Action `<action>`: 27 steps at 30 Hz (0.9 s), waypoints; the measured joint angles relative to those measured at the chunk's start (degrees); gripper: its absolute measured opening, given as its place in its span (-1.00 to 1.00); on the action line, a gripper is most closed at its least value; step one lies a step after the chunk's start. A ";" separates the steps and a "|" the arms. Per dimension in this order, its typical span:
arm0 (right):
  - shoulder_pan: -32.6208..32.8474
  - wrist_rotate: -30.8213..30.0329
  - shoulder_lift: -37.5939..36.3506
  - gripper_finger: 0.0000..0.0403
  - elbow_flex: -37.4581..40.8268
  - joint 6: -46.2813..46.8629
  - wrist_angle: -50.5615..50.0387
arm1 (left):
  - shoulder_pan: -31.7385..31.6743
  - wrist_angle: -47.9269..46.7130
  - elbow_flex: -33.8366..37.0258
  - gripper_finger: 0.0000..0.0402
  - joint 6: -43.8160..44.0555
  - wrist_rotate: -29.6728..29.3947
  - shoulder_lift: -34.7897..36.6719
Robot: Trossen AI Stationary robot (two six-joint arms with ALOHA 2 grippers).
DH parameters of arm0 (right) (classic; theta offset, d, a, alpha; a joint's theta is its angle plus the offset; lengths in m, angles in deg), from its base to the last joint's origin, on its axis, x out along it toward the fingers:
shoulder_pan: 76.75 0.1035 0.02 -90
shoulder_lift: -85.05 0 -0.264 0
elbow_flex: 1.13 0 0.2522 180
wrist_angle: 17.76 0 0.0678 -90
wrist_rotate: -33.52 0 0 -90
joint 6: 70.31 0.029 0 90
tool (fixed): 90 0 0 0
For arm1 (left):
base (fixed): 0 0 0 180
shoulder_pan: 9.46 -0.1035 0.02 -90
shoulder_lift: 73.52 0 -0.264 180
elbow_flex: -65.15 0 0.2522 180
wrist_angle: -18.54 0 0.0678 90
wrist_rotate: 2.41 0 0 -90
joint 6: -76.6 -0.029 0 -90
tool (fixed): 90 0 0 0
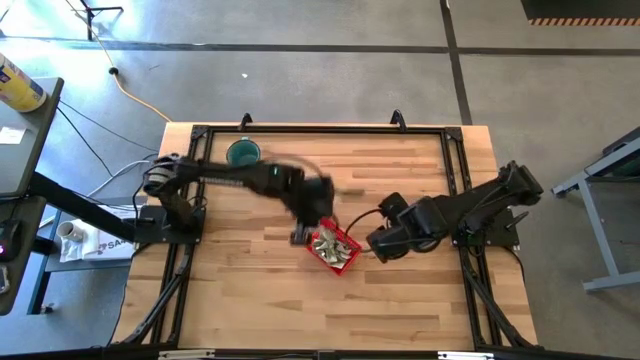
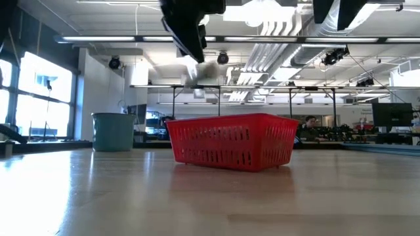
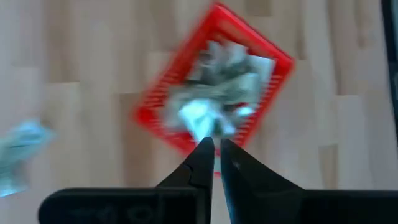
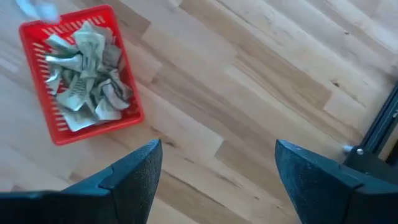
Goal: Pick and place Stevia / Truvia into bins
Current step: Put the top light green stevia packet into the bin
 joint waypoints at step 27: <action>2.05 -3.65 0.07 0.50 0.02 -10.59 0.47 | -10.63 5.84 9.90 0.46 21.20 -15.41 2.11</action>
